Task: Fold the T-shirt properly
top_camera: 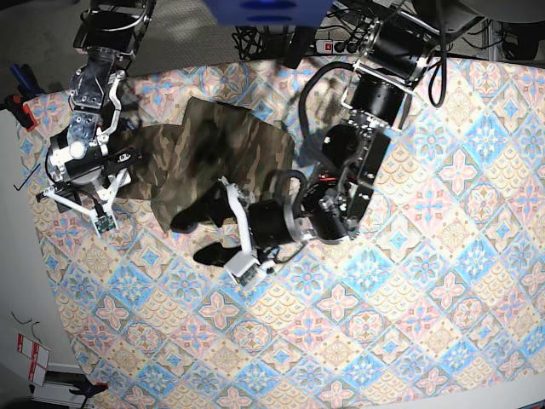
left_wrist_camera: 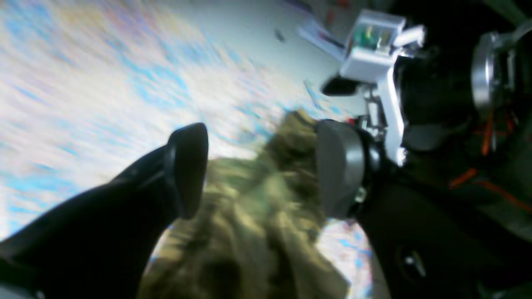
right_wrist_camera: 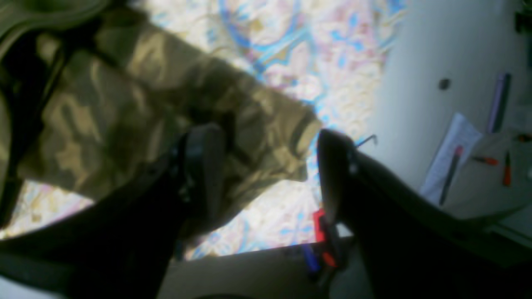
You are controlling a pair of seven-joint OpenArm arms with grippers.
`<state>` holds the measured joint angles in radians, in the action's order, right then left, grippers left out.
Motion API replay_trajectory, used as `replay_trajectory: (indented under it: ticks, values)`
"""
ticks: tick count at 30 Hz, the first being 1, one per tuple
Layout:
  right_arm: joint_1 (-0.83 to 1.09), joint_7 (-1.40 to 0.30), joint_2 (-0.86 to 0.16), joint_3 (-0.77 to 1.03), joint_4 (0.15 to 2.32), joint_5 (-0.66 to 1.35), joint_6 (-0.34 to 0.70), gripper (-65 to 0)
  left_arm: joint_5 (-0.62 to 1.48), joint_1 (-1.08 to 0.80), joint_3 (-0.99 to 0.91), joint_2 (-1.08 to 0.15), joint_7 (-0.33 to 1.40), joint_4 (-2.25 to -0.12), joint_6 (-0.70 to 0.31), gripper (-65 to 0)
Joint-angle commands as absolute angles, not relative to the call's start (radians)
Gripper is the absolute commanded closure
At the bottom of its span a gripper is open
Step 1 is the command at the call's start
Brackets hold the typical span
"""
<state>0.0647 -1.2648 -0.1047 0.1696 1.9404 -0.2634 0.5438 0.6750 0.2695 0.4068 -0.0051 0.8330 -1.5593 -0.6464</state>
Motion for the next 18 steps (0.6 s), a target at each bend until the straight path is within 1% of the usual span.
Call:
replay_trajectory:
  ticks: [1,5,7,9,10,14,16,18]
  values:
    - [0.044,-1.254,-0.102,0.173,1.966,-0.265,0.538,-34.6,0.693,0.266,0.403,-0.044,0.823,-1.600,-0.650,-40.6]
    - [0.033,-1.254,-0.048,0.222,1.971,-0.243,0.545,-34.7,0.697,0.196,0.377,-0.183,0.823,-1.650,-0.648,-40.6]
    - [0.030,-1.254,-0.008,0.292,1.969,-0.166,0.591,-35.5,0.690,0.153,0.346,-0.237,0.823,-1.650,-0.648,-40.6]
    - [0.028,-1.256,0.022,0.386,1.969,-0.071,0.634,-39.1,0.687,0.110,0.315,-0.274,0.823,-1.649,-0.648,-40.6]
    - [0.025,-1.260,0.031,0.438,1.968,-0.016,0.651,-42.2,0.687,0.093,0.302,-0.289,0.822,-1.649,-0.648,-40.6]
    - [0.015,-1.265,0.038,0.610,1.959,0.180,0.691,-52.4,0.687,0.076,0.289,-0.344,0.822,-1.650,-0.648,-40.6]
    - [0.016,-1.264,0.036,0.690,1.957,0.272,0.694,-54.8,0.685,0.079,0.291,-0.367,0.822,-1.652,-0.648,-40.6]
    - [0.016,-1.257,0.033,0.766,1.954,0.321,0.694,-55.1,0.684,0.082,0.291,-0.381,0.823,-1.652,-0.648,-40.6]
